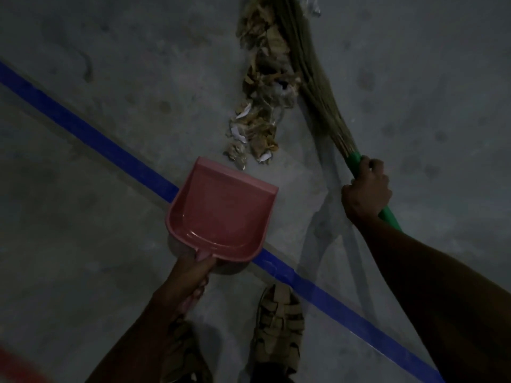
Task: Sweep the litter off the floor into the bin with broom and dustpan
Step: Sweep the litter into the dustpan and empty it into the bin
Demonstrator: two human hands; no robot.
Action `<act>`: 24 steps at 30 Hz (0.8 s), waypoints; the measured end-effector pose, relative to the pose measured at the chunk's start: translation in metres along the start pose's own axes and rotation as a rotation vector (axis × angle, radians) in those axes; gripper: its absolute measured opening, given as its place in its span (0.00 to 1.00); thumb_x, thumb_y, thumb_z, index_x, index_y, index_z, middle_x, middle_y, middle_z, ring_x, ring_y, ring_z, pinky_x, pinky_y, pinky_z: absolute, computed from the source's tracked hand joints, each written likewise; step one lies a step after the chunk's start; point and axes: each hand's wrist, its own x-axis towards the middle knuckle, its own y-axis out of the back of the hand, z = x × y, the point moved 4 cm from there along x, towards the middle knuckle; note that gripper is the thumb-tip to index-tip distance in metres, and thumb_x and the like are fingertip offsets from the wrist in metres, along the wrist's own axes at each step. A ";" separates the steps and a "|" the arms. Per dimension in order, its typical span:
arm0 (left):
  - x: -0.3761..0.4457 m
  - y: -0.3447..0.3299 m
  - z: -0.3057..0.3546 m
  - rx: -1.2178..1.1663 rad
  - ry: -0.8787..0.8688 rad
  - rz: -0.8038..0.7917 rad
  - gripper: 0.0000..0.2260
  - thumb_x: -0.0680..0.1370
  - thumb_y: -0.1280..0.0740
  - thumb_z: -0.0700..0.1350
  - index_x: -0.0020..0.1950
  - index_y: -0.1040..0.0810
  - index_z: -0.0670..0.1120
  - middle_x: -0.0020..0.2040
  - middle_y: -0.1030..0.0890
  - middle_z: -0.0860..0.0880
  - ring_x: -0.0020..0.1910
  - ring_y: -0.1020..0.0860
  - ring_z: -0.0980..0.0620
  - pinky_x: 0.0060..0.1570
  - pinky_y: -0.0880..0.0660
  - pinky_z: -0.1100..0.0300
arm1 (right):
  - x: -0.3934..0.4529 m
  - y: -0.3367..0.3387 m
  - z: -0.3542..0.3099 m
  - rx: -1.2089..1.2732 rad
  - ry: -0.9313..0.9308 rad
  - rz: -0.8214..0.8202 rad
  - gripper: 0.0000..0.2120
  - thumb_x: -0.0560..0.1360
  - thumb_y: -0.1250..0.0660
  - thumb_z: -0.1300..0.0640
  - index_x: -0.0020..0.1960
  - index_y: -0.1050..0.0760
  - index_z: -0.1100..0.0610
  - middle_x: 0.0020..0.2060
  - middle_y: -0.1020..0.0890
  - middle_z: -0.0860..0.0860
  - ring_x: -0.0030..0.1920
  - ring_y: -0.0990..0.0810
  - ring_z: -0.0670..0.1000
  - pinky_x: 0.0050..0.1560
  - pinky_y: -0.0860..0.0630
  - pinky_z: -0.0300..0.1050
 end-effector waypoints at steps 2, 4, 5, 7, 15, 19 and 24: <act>0.011 0.002 0.004 0.041 0.004 -0.019 0.12 0.78 0.30 0.50 0.47 0.23 0.41 0.27 0.29 0.47 0.22 0.34 0.53 0.24 0.38 0.66 | -0.010 -0.012 0.000 0.032 0.021 0.007 0.31 0.72 0.34 0.65 0.74 0.35 0.56 0.66 0.31 0.57 0.56 0.26 0.64 0.49 0.26 0.58; 0.023 0.007 0.010 0.094 -0.002 -0.035 0.13 0.78 0.30 0.51 0.46 0.24 0.40 0.27 0.28 0.46 0.21 0.34 0.53 0.23 0.38 0.66 | -0.025 -0.024 0.002 0.062 0.025 0.014 0.30 0.72 0.35 0.64 0.73 0.34 0.56 0.66 0.31 0.56 0.54 0.25 0.63 0.47 0.25 0.57; 0.029 0.011 0.014 0.120 -0.004 -0.043 0.14 0.79 0.31 0.51 0.45 0.24 0.40 0.27 0.28 0.46 0.20 0.34 0.53 0.23 0.37 0.65 | -0.032 -0.030 0.004 0.075 0.031 0.012 0.30 0.71 0.34 0.63 0.73 0.33 0.56 0.65 0.30 0.56 0.54 0.25 0.63 0.46 0.24 0.56; 0.039 0.019 0.025 0.171 -0.017 -0.071 0.17 0.78 0.31 0.53 0.44 0.25 0.39 0.27 0.29 0.45 0.20 0.34 0.52 0.23 0.36 0.64 | -0.049 -0.041 0.009 0.099 0.044 -0.003 0.30 0.70 0.33 0.62 0.72 0.32 0.56 0.65 0.30 0.56 0.52 0.24 0.64 0.45 0.22 0.57; 0.059 0.030 0.056 0.290 -0.060 -0.132 0.12 0.80 0.33 0.47 0.41 0.28 0.43 0.24 0.32 0.48 0.21 0.37 0.53 0.24 0.41 0.63 | -0.123 -0.066 0.030 0.179 0.129 -0.075 0.32 0.67 0.28 0.64 0.70 0.29 0.57 0.65 0.28 0.54 0.52 0.24 0.60 0.43 0.23 0.53; 0.059 0.031 0.061 0.327 -0.048 -0.113 0.14 0.80 0.34 0.47 0.38 0.31 0.45 0.23 0.34 0.49 0.20 0.38 0.53 0.23 0.42 0.64 | -0.158 -0.072 0.040 0.165 0.181 -0.134 0.32 0.66 0.27 0.66 0.70 0.28 0.61 0.66 0.27 0.56 0.53 0.24 0.59 0.46 0.24 0.51; 0.052 0.027 0.056 0.324 -0.079 -0.120 0.06 0.79 0.34 0.47 0.45 0.27 0.45 0.26 0.33 0.47 0.20 0.38 0.52 0.23 0.41 0.65 | -0.185 -0.071 0.052 0.188 0.226 -0.107 0.33 0.63 0.27 0.69 0.67 0.26 0.57 0.64 0.26 0.55 0.54 0.24 0.59 0.45 0.22 0.56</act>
